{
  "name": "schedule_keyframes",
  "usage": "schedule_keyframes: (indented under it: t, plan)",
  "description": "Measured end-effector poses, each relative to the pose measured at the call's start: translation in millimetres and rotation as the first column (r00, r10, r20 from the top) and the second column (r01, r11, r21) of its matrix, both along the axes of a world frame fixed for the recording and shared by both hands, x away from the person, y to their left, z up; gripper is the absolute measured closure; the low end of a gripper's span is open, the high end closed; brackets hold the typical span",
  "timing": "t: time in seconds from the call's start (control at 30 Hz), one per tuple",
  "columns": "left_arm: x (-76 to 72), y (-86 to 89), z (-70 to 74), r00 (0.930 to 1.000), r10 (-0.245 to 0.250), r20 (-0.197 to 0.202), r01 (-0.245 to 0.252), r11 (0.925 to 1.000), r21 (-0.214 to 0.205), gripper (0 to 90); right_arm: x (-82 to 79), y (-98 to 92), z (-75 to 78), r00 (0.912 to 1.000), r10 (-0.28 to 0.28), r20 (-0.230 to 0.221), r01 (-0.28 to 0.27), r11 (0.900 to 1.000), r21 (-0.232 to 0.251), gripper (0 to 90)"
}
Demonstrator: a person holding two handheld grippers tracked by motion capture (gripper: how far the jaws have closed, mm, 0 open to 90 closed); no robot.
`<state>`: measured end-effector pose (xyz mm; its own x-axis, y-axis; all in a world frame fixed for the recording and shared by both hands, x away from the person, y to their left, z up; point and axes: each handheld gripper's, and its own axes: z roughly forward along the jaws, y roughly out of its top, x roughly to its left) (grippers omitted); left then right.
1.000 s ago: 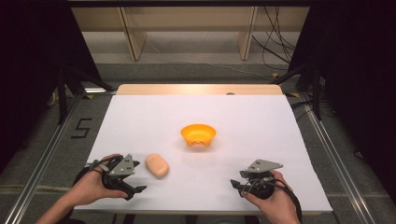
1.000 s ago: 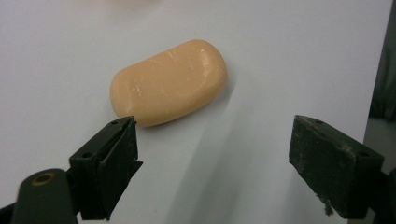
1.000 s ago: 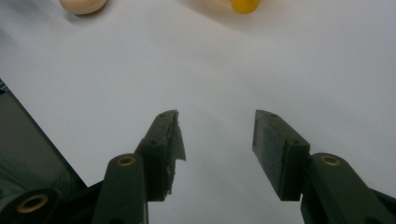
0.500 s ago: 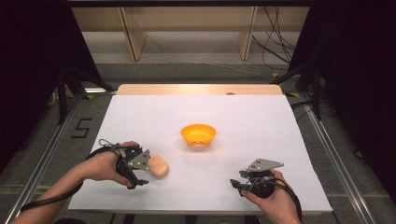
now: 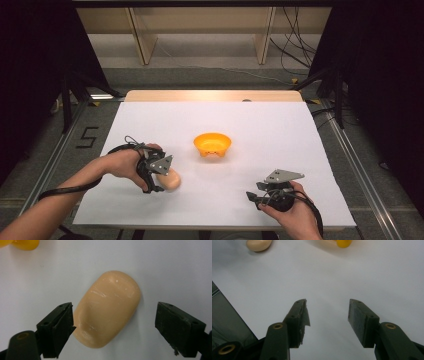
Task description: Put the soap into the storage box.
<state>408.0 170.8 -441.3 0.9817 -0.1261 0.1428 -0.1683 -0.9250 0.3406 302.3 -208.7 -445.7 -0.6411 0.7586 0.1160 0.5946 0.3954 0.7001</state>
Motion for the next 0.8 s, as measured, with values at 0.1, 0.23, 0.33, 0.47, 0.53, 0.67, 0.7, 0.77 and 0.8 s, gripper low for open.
schedule_keyframes:
  t: [0.1, 0.23, 0.33, 0.47, 0.53, 0.67, 0.7, 0.77, 0.8]
  plan:
    - [4.1, -5.7, -1.5, 0.9997, -0.025, 0.001, 0.025, 0.9992, 0.031, 15.1, 0.2, -0.1, 0.0, 1.0000, 0.000, -0.001, 0.000, 1.0000, 0.001, 49.1]
    - [8.5, -10.3, -5.7, 0.9989, -0.043, -0.021, 0.044, 0.9972, 0.060, 15.1, 0.2, -0.4, 0.1, 1.0000, 0.000, 0.005, 0.000, 1.0000, 0.006, 48.7]
    - [9.3, -11.4, -9.4, 0.9982, -0.036, -0.048, 0.039, 0.9973, 0.062, 15.1, 0.1, -0.6, -0.1, 1.0000, -0.002, -0.003, 0.002, 1.0000, 0.007, 48.4]
    - [12.3, -12.6, -11.9, 0.9973, -0.050, -0.053, 0.055, 0.9951, 0.082, 15.0, 1.1, -0.1, -0.8, 0.9999, 0.004, -0.009, -0.004, 1.0000, 0.008, 48.0]
    - [13.9, -14.0, -12.3, 0.9971, -0.062, -0.043, 0.066, 0.9938, 0.090, 14.9, 0.1, 0.9, -0.5, 0.9996, -0.001, -0.028, 0.001, 0.9999, 0.012, 47.8]
    - [15.0, -15.9, -15.2, 0.9965, -0.067, -0.049, 0.072, 0.9918, 0.106, 14.9, 0.6, 0.7, -1.2, 0.9996, -0.001, -0.030, 0.001, 1.0000, 0.006, 47.0]
    - [15.3, -16.4, -16.3, 0.9965, -0.066, -0.051, 0.071, 0.9919, 0.105, 14.9, 0.5, 0.8, -1.6, 0.9993, -0.002, -0.038, 0.002, 0.9999, 0.012, 47.0]
    - [16.4, -17.3, -17.1, 0.9963, -0.071, -0.048, 0.076, 0.9906, 0.113, 14.9, 1.7, 0.2, -2.5, 0.9997, 0.008, -0.021, -0.008, 1.0000, 0.004, 46.8]
    - [16.7, -17.7, -17.5, 0.9961, -0.074, -0.048, 0.080, 0.9900, 0.117, 14.9, 1.8, 0.3, -2.6, 0.9997, 0.008, -0.023, -0.008, 1.0000, 0.003, 46.7]
